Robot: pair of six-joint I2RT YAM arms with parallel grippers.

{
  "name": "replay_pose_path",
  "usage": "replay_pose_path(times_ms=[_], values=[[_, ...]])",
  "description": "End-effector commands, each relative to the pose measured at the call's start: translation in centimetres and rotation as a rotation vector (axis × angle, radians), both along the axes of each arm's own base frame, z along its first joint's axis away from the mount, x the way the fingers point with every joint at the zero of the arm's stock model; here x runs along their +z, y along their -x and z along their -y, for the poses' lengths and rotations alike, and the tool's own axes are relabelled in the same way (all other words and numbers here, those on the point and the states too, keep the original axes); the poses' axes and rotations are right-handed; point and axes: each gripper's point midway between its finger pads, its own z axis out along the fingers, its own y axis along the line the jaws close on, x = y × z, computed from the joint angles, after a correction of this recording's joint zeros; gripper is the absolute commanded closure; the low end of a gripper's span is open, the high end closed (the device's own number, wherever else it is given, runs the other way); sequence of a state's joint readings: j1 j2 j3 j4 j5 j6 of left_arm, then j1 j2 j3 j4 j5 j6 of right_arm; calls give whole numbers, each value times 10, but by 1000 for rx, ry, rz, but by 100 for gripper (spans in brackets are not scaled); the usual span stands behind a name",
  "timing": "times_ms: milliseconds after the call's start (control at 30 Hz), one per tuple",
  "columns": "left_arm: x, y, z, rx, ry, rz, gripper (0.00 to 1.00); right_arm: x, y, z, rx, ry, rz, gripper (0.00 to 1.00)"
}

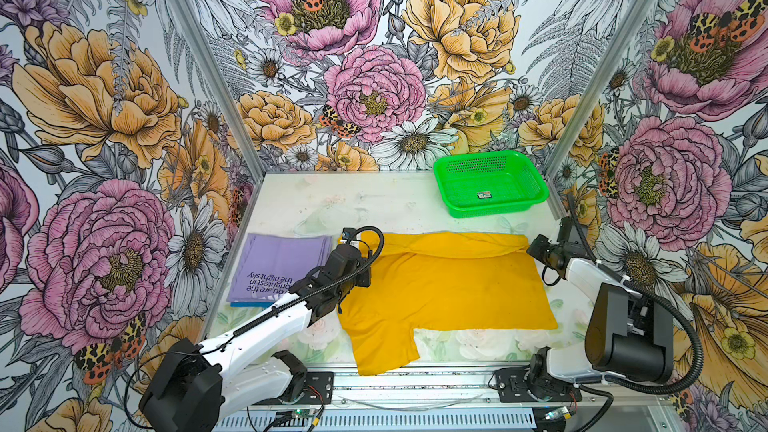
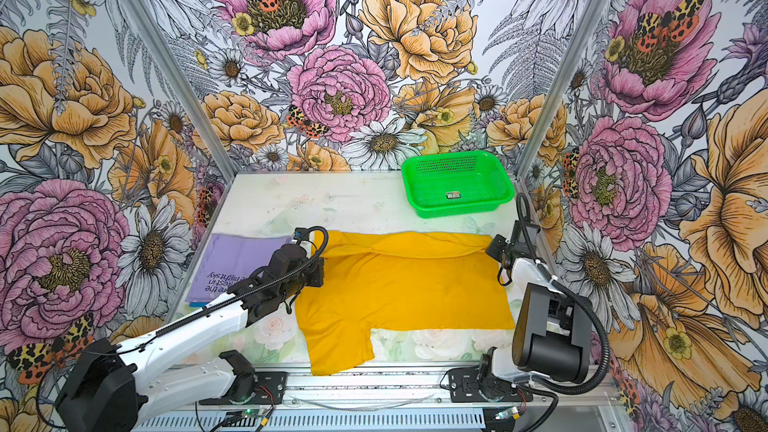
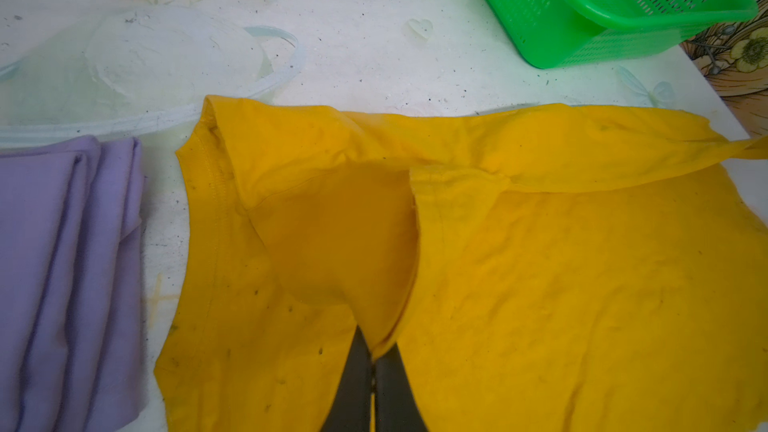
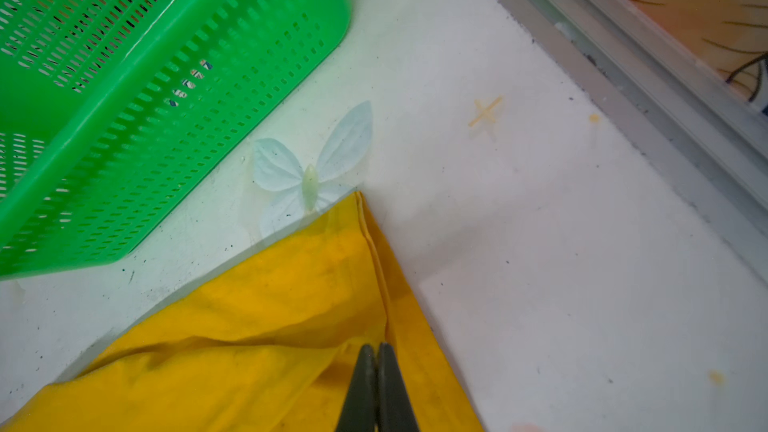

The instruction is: Fold and stack the t-shirts

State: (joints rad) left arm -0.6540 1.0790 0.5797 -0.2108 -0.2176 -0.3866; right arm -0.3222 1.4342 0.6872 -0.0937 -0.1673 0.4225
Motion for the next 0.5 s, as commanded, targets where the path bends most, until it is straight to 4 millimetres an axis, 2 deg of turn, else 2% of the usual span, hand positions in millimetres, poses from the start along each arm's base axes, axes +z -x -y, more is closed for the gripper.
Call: replay_pose_path(times_ms=[0, 300, 333, 367, 400, 433, 467], values=[[-5, 9, 1, -22, -18, -8, 100, 8, 0, 7, -39, 27, 54, 100], [-14, 22, 9, -57, -51, -25, 100, 14, 9, 4, -36, 33, 74, 100], [-12, 22, 9, -56, -50, -24, 100, 15, 10, 3, -38, 31, 77, 97], [-9, 23, 8, -50, -49, -24, 100, 19, 11, 3, -37, 31, 88, 87], [-2, 22, 6, -45, -49, -17, 76, 24, 12, 3, -40, 32, 96, 74], [5, 22, 5, -38, -43, -5, 48, 28, 13, 3, -43, 35, 103, 60], [15, 23, 3, -33, -35, 10, 30, 36, 13, 4, -45, 38, 117, 48]])
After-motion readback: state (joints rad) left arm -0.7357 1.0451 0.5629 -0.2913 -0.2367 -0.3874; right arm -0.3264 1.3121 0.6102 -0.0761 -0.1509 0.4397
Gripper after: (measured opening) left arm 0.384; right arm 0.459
